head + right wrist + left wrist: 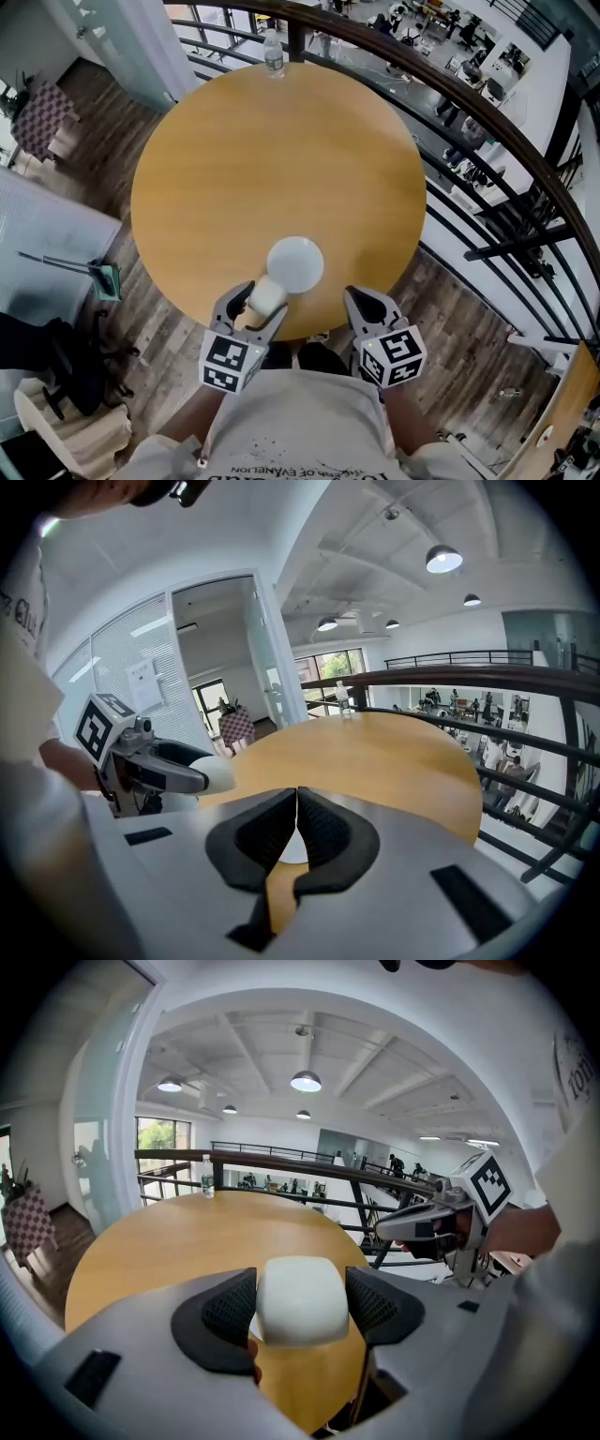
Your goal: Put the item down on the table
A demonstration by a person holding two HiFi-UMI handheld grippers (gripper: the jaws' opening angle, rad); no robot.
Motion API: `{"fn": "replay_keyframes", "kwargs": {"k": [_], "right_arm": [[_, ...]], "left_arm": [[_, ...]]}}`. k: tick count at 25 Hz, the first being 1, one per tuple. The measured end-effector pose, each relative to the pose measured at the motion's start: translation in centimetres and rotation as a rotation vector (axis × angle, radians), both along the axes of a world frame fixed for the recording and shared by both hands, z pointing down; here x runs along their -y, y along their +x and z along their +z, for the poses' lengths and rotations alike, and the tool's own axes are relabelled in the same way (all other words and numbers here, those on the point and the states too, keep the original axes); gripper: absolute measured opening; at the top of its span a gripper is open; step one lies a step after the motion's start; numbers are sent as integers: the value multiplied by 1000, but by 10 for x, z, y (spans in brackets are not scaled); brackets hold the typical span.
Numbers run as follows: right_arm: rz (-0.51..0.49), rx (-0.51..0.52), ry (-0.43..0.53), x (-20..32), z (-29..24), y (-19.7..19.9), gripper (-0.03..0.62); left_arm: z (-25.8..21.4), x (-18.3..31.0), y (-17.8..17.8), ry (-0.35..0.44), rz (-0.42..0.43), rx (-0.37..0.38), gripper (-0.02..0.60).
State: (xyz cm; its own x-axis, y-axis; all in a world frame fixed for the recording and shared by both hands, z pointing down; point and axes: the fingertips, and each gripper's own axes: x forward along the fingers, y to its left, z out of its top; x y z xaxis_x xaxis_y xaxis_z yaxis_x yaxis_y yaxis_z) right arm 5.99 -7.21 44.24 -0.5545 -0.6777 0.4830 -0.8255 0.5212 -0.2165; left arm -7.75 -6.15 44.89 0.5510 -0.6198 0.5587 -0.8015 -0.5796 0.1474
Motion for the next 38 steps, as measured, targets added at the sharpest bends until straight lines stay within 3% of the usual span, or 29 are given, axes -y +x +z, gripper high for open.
{"fn": "replay_keyframes", "kwargs": {"k": [38], "right_arm": [[15, 23, -160, 29, 82, 12, 26]], "left_arm": [[119, 92, 47, -90, 37, 54, 304]]}}
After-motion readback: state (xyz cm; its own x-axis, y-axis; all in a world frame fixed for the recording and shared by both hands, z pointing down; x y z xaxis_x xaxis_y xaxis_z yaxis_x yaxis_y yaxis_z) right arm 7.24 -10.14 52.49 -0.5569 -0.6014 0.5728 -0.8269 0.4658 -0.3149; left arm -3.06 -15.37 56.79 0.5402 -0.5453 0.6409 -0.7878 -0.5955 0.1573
